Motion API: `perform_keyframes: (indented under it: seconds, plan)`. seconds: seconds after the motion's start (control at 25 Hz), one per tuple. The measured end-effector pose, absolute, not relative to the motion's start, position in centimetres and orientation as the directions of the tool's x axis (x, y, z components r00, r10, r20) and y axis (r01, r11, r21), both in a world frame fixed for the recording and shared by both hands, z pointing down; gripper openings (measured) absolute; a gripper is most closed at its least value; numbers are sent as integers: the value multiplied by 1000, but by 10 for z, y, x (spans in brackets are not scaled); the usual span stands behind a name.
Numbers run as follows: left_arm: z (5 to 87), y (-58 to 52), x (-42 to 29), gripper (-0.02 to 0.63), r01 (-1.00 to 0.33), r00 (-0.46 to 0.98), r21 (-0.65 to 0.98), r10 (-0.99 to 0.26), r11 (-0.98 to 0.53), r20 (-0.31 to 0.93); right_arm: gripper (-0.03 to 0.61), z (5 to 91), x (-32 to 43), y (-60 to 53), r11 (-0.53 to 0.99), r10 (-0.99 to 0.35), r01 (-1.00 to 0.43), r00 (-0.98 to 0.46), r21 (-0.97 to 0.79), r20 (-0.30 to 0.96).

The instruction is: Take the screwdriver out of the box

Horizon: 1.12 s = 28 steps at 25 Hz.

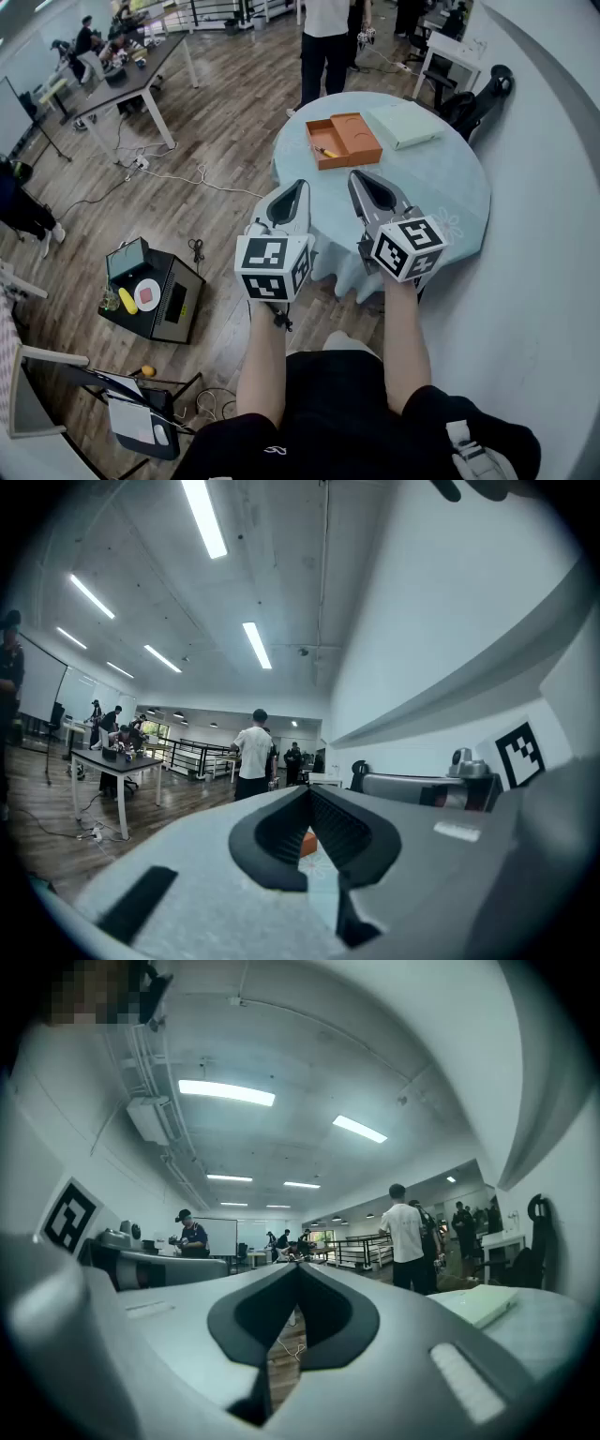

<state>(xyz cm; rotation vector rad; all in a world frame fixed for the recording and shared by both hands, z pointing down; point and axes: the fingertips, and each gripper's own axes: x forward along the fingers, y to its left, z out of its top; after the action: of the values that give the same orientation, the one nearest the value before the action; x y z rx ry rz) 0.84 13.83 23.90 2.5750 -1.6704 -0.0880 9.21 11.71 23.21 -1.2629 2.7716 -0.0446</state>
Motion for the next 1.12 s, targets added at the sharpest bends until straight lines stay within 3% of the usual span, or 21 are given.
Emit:
perform_keyframes:
  seconds: [0.4, 0.84, 1.12]
  plan:
    - [241, 141, -3, 2, -912, 384, 149, -923, -383, -25, 12, 223, 115, 119, 611, -792, -790, -607, -59, -66]
    - [248, 139, -25, 2, -913, 355, 203, -934, -355, -38, 12, 231, 88, 117, 647, -763, -762, -646, -24, -24]
    - [284, 100, -31, 2, -908, 364, 231, -931, -350, 19, 12, 265, 85, 73, 628, -776, -775, -631, -66, 17]
